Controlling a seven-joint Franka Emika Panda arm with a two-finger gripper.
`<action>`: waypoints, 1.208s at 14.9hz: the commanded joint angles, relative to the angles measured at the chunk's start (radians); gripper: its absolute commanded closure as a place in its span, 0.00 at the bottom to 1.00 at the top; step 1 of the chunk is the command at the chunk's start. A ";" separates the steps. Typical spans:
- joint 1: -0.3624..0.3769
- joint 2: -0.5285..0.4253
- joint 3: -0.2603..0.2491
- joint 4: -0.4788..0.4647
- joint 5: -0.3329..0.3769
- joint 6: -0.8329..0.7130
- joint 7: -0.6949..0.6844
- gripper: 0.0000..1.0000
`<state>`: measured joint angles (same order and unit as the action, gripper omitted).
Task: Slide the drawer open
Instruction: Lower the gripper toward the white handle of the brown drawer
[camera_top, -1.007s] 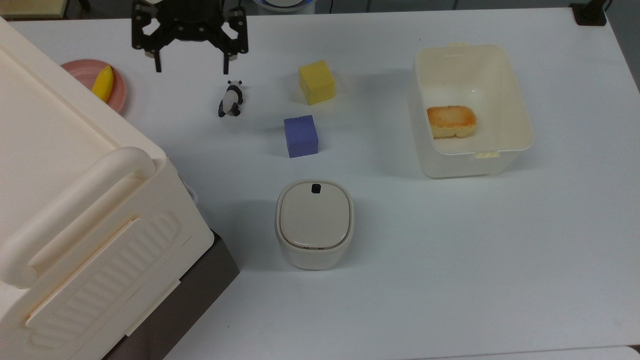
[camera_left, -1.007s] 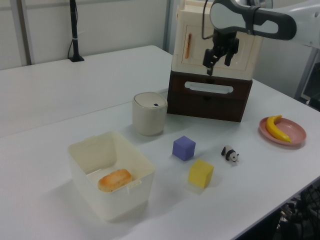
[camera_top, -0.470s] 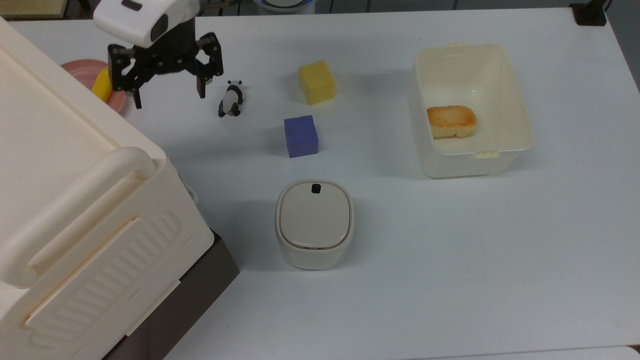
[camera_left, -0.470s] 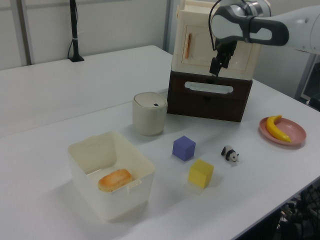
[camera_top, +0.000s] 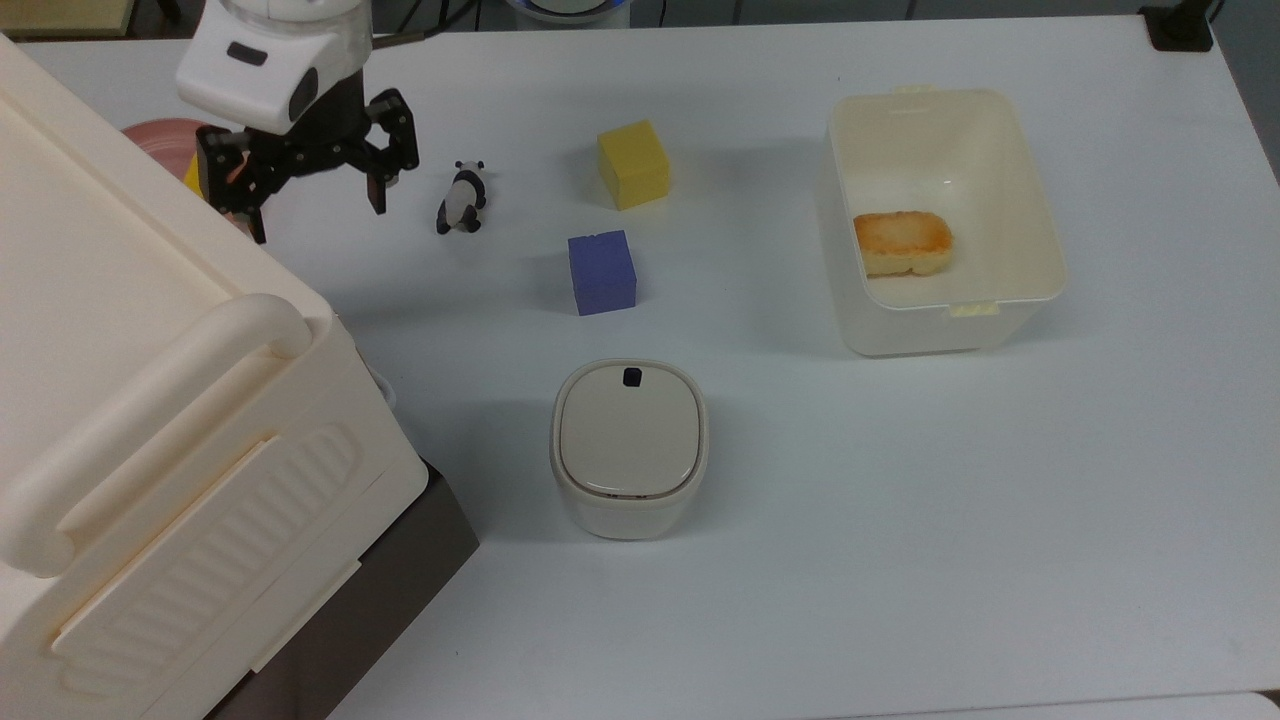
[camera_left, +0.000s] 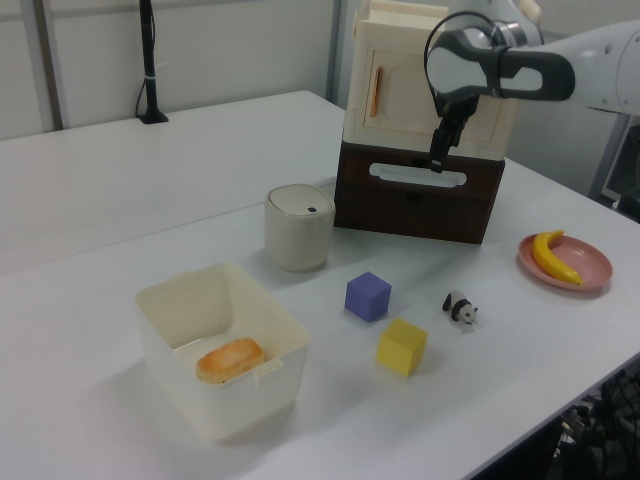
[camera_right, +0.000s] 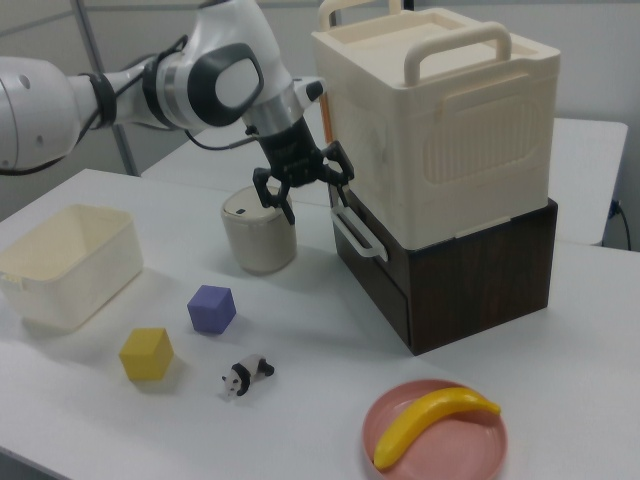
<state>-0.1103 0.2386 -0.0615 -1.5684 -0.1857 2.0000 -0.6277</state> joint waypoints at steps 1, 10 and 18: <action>-0.003 -0.022 -0.005 -0.088 -0.034 0.077 -0.053 0.00; -0.003 0.021 -0.005 -0.094 -0.098 0.124 -0.099 0.00; 0.008 0.038 0.000 -0.125 -0.161 0.163 -0.121 0.00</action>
<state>-0.1148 0.2889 -0.0597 -1.6406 -0.3106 2.1080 -0.7318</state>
